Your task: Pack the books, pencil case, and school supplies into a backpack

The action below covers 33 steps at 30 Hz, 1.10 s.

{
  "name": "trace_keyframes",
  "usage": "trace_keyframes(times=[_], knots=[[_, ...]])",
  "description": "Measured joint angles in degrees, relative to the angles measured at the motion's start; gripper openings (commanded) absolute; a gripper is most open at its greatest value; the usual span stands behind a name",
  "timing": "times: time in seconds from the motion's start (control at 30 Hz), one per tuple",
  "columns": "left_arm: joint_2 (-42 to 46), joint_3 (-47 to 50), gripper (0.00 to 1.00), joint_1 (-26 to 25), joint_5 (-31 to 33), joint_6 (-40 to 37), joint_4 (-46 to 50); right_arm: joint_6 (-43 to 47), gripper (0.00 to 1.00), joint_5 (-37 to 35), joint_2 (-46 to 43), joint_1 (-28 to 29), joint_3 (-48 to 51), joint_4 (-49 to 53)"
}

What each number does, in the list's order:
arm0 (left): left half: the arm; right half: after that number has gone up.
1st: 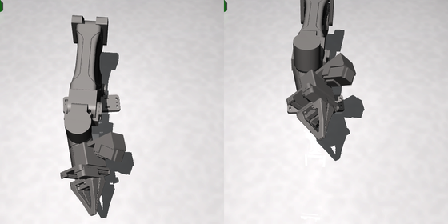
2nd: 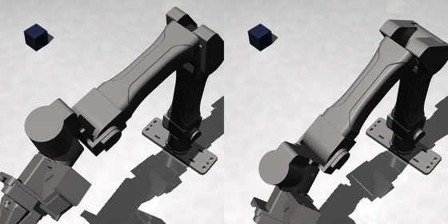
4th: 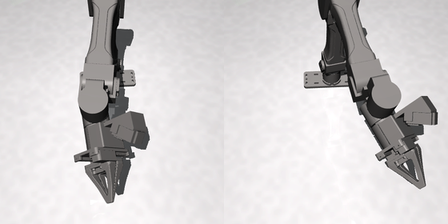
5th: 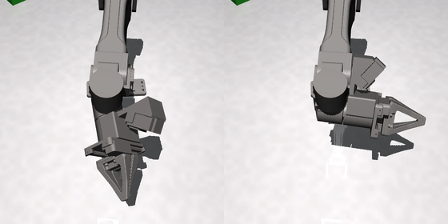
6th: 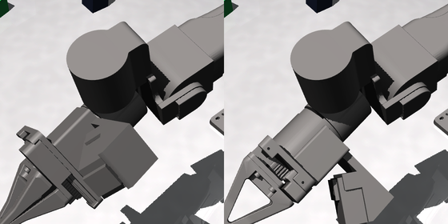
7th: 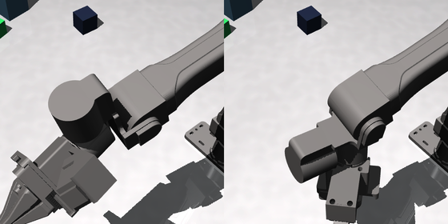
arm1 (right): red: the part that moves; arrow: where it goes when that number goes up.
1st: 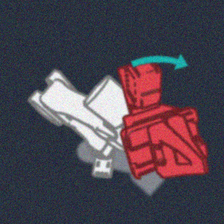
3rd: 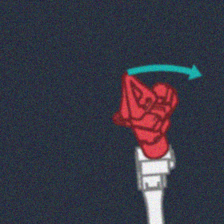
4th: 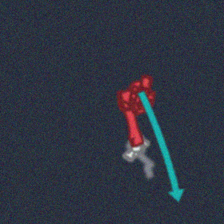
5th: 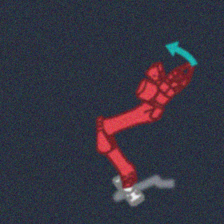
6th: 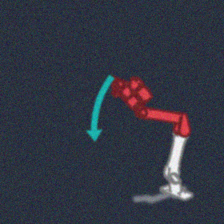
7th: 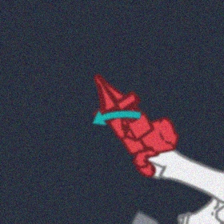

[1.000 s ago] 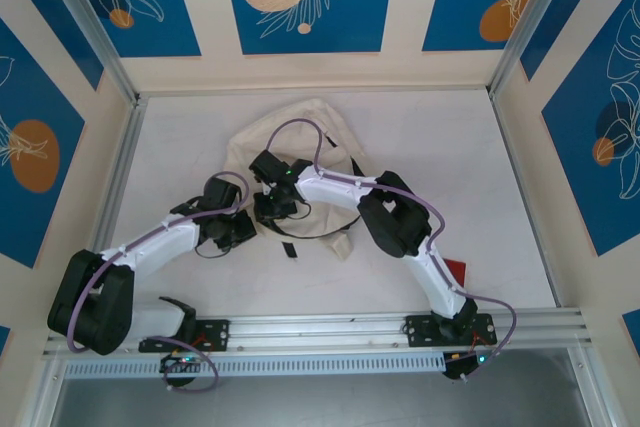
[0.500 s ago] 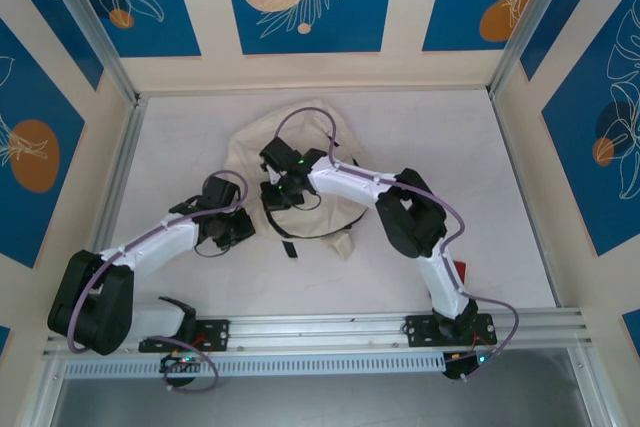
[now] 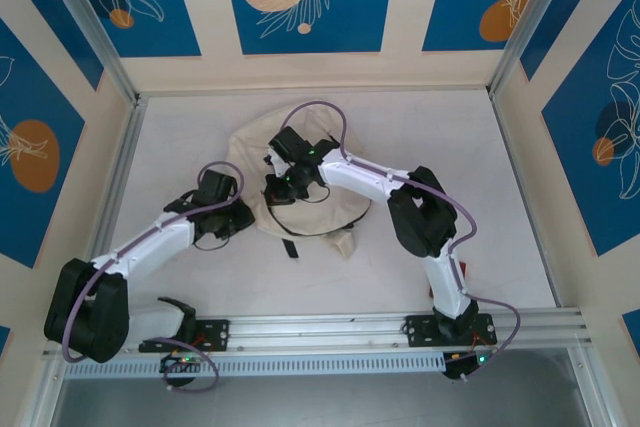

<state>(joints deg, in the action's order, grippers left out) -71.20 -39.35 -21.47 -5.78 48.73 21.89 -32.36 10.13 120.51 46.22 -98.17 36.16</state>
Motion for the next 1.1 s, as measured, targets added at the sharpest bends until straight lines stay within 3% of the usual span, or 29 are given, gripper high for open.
trace_keyframes(times=[0.2,0.33,0.5,0.67,0.9,1.1], knots=[[-2.80,-2.75,0.37,0.17,1.38,1.14,-4.98,3.61,0.03,3.21,0.00,-2.25,0.11,2.78],[-6.43,-3.48,0.49,0.37,1.57,2.29,-9.16,5.31,0.05,5.60,0.00,-3.17,1.14,3.37],[-12.00,-5.14,0.55,0.48,1.51,3.28,-13.11,6.08,0.05,8.22,0.02,-3.61,2.89,3.02],[-15.98,-5.60,0.56,0.48,0.74,3.50,-16.11,6.10,0.06,10.23,0.02,-3.89,4.50,1.77],[-18.43,-6.19,0.44,0.59,0.26,3.93,-17.22,6.08,0.07,11.58,0.02,-4.13,6.25,0.98],[-19.47,-6.19,0.41,0.68,0.28,3.89,-18.03,6.08,0.06,12.55,0.02,-4.26,6.95,0.42]])
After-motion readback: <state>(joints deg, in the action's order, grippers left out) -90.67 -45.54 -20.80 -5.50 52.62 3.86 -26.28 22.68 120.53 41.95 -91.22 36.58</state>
